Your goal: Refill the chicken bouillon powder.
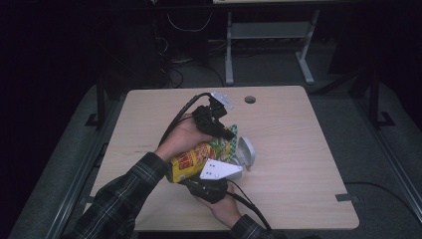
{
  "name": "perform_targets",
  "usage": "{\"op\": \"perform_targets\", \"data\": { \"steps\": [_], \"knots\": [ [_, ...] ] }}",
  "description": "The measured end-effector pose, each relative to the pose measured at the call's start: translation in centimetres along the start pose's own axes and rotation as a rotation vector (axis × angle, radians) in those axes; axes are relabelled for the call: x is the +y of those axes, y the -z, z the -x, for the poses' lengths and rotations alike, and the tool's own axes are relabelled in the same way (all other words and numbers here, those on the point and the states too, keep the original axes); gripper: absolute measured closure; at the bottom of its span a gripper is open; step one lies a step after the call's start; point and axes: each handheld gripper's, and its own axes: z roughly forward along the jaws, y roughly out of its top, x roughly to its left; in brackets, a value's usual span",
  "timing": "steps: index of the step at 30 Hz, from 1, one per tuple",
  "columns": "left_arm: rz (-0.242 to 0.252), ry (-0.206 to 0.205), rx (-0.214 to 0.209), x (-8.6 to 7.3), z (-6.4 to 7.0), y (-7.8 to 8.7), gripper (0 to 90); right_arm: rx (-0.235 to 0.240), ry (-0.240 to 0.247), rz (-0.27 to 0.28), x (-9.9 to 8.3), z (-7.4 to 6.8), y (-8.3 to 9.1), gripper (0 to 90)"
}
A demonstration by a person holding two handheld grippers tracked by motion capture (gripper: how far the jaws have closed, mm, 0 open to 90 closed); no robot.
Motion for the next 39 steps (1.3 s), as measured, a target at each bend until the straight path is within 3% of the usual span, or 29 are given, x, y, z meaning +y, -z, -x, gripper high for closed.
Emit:
{"op": "perform_targets", "data": {
  "steps": [39],
  "knots": [
    [-0.012, 0.000, 0.004, 0.13, -0.02, -0.08, 89.8, 0.003, -0.007, 0.005, 0.02, -0.02, -0.05, 90.0]
  ]
}}
